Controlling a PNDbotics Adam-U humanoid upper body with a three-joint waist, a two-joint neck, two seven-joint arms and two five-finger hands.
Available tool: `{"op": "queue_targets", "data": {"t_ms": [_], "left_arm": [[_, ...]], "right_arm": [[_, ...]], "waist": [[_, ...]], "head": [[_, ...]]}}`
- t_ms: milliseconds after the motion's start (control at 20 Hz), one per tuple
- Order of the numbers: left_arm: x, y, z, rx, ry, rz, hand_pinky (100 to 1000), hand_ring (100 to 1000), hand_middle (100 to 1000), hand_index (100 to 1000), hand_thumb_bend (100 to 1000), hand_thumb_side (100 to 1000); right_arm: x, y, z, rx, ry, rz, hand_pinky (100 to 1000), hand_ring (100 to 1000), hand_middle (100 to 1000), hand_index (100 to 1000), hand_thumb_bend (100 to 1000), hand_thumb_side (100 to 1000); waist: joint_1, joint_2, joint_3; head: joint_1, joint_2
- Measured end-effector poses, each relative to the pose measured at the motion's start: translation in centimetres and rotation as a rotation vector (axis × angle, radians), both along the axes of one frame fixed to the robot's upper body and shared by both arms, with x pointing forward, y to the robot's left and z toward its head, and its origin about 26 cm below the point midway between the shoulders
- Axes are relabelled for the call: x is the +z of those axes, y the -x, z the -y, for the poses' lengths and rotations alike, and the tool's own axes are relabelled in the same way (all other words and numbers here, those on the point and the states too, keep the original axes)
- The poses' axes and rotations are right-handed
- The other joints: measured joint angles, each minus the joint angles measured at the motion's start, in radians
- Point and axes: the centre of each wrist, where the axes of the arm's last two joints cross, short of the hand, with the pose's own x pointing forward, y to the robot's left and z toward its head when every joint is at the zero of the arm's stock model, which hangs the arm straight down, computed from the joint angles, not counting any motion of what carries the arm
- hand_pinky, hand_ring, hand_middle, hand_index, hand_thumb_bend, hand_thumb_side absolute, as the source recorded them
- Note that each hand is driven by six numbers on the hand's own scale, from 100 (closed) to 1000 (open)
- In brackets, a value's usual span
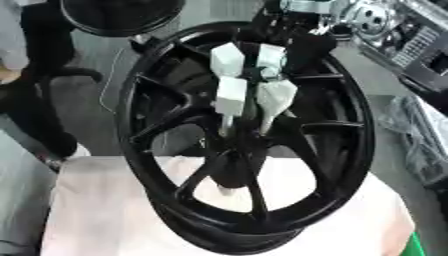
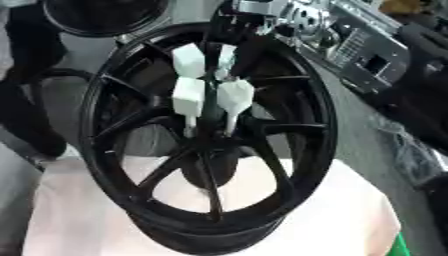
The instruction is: Pull the pin out of the wheel hub.
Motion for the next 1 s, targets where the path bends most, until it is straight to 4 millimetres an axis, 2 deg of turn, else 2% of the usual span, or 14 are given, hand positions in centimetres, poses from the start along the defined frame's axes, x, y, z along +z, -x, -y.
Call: {"op": "queue_targets", "data": {"t_ms": [200, 300, 500, 1000], "left_arm": [[0.0, 0.0, 0.0, 0.0, 0.0, 0.001, 747, 751, 741, 739, 361, 656], [0.0, 0.0, 0.0, 0.0, 0.0, 0.001, 747, 751, 741, 739, 358, 658], [0.1, 0.0, 0.0, -0.001, 0.0, 0.002, 747, 751, 741, 739, 358, 659], [0.1, -0.1, 0.1, -0.002, 0.0, 0.004, 747, 751, 741, 738, 354, 662]], "right_arm": [[-0.2, -0.3, 0.3, -0.011, -0.004, -0.001, 822, 769, 750, 837, 404, 265], [-0.3, -0.4, 0.4, -0.015, -0.005, 0.001, 821, 771, 751, 836, 377, 238], [-0.2, -0.8, 0.8, -0.033, -0.009, 0.029, 821, 773, 752, 836, 380, 236], [-0.4, -1.5, 1.5, -0.052, -0.003, 0.045, 820, 772, 746, 829, 372, 250]], "waist": [[0.0, 0.001, 0.0], [0.0, 0.002, 0.0], [0.0, 0.009, 0.002], [0.0, 0.018, 0.007]], "head": [[0.0, 0.0], [-0.002, 0.0], [-0.019, 0.0], [-0.027, -0.001]]}}
